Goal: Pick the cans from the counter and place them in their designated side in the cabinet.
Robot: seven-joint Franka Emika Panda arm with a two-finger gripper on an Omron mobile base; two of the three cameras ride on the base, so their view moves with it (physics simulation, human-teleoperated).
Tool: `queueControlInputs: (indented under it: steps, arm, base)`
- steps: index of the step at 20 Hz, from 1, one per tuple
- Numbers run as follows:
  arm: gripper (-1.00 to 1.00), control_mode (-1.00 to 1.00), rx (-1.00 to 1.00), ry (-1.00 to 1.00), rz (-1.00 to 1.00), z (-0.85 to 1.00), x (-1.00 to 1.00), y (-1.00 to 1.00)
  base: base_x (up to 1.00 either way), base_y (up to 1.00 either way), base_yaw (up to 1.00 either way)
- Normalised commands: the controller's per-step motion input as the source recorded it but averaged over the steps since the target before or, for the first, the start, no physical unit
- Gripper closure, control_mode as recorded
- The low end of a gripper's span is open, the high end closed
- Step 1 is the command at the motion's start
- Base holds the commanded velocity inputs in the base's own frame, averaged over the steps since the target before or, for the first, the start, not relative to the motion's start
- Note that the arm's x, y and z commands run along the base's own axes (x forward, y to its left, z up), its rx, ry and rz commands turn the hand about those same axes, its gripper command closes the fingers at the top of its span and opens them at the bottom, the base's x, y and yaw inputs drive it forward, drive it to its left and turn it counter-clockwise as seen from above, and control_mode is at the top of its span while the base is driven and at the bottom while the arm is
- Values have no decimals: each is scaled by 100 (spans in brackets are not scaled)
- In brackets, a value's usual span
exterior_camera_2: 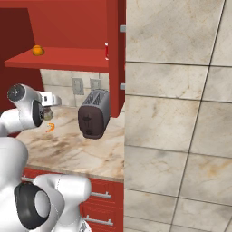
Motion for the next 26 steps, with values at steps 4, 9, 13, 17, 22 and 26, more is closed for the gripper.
queueControlInputs:
  steps: [4, 9, 13, 17, 22, 26]
  arm:
    - [100, -100, 5, -11, 4, 53, -22, -17]
    - [100, -100, 4, -12, 5, 43, -23, -11]
    - [100, -100, 3, -15, 5, 47, -34, -12]
    - [100, -100, 2, -13, 5, 49, -34, -11]
    - [100, -100, 0, -5, 3, 47, -36, -11]
    - [100, -100, 0, 0, 2, 45, -37, -8]
  base:
    - [0, 0, 0]
    - [0, 0, 0]
    - [0, 0, 0]
    - [0, 0, 0]
    - [0, 0, 0]
    - [0, 0, 0]
